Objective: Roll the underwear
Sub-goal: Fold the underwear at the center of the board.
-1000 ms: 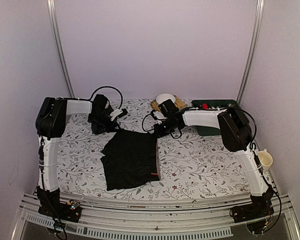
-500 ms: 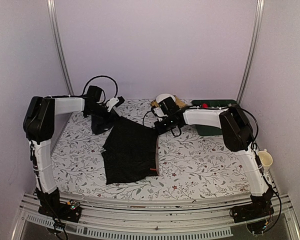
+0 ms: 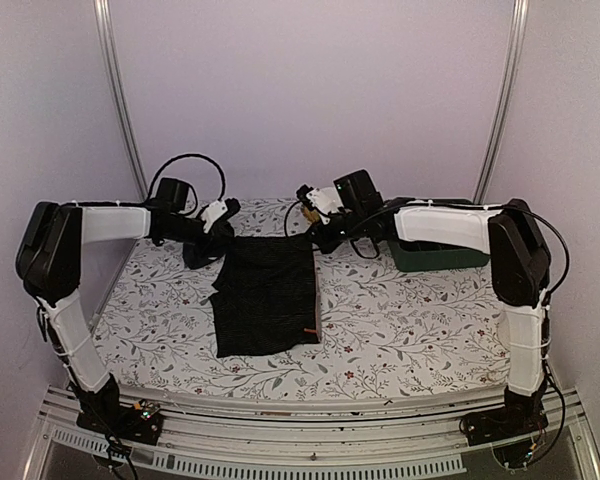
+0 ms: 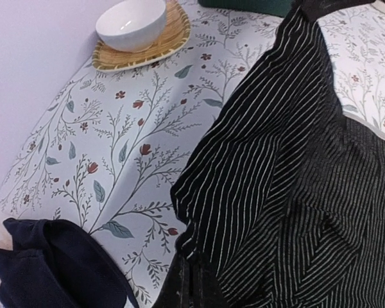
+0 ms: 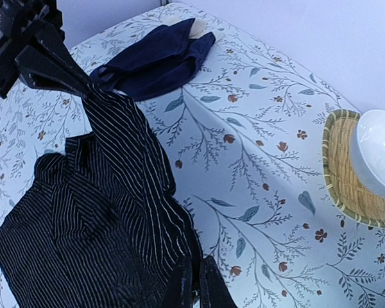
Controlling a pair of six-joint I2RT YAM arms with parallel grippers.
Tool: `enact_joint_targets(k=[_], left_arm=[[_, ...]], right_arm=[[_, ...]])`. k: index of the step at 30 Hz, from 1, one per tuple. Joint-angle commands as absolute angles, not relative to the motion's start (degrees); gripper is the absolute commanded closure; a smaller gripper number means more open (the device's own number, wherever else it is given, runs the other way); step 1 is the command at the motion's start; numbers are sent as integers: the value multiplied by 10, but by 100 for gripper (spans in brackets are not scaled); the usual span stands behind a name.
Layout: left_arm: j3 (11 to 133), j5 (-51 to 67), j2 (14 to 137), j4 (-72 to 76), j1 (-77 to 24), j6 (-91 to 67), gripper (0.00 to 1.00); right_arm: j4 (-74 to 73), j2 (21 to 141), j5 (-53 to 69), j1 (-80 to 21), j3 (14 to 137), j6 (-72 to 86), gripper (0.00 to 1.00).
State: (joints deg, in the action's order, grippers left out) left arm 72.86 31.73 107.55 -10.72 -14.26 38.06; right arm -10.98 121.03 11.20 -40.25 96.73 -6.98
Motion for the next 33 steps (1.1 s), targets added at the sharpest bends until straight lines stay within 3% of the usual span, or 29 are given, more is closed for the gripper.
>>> enact_joint_targets(k=[1, 12, 33], left_arm=[[660, 368, 1002, -70, -142, 426, 100], [545, 404, 902, -46, -141, 468, 100], [388, 438, 761, -107, -142, 593, 100]], right_arm=[[-107, 1194, 123, -442, 916, -132, 98], [-81, 1138, 73, -469, 832, -136, 98], [-110, 1069, 110, -528, 730, -127, 98]])
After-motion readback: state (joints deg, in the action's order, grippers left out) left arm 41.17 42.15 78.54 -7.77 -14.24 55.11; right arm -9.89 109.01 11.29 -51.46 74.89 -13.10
